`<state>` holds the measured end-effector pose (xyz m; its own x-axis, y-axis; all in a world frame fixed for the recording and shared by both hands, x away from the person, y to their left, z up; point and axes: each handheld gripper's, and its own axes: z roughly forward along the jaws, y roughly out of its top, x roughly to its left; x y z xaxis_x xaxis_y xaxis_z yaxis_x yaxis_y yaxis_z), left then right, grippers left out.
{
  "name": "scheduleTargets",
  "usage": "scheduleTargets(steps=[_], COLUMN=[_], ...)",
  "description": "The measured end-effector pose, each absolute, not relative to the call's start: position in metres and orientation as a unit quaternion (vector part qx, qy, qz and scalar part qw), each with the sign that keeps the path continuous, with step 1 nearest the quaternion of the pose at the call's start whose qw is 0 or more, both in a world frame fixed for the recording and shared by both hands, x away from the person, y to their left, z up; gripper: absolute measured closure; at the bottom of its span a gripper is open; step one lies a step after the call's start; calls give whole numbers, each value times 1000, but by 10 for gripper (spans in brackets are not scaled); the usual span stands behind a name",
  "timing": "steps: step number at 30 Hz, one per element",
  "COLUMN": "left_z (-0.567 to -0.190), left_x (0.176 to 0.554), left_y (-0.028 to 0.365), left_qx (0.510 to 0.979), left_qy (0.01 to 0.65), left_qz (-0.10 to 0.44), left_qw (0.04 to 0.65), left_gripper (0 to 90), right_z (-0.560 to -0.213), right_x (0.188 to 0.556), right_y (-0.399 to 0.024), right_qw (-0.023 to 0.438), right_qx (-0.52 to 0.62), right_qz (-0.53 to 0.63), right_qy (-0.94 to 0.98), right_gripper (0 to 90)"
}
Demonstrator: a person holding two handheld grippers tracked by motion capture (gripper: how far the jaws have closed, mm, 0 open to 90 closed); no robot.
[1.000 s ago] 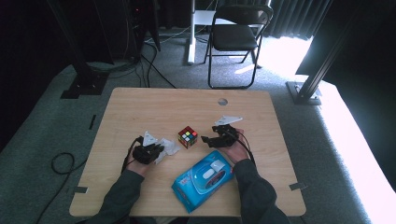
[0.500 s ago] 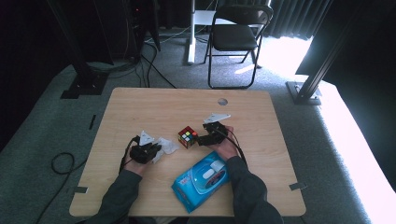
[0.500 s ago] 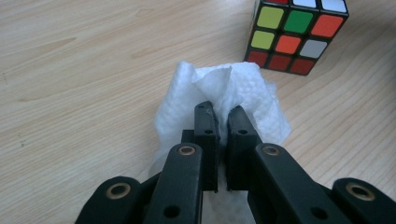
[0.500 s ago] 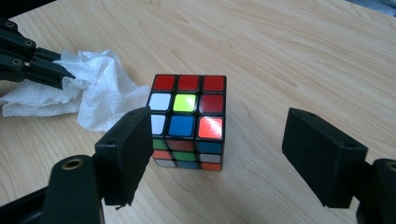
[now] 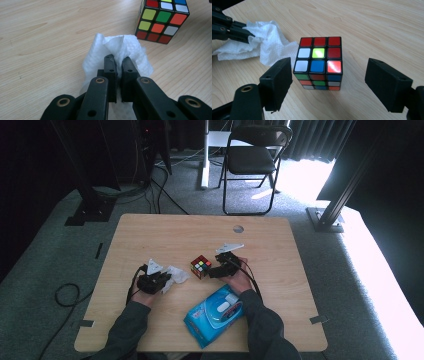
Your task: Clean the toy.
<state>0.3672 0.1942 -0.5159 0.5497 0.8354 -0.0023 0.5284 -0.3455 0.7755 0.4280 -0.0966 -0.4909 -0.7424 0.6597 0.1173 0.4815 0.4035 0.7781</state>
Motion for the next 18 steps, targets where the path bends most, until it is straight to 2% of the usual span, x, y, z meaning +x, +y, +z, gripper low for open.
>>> scheduleTargets(steps=[6, 14, 16, 18], left_z=[-516, -516, -516, -514], left_x=[368, 368, 368, 367], left_y=[196, 195, 195, 197], left_qx=[793, 793, 793, 791], left_qy=[431, 431, 431, 431], left_qz=[202, 201, 201, 203], left_qw=[380, 381, 381, 383], left_gripper=[858, 858, 858, 858], right_z=[-489, -490, -490, -489], right_x=[423, 420, 419, 418], right_y=[-95, -85, -81, -74], right_qw=[105, 71, 71, 101], right_qx=[341, 346, 342, 326], right_qz=[424, 426, 424, 408], right_qy=[832, 833, 836, 847], right_gripper=[209, 193, 187, 188])
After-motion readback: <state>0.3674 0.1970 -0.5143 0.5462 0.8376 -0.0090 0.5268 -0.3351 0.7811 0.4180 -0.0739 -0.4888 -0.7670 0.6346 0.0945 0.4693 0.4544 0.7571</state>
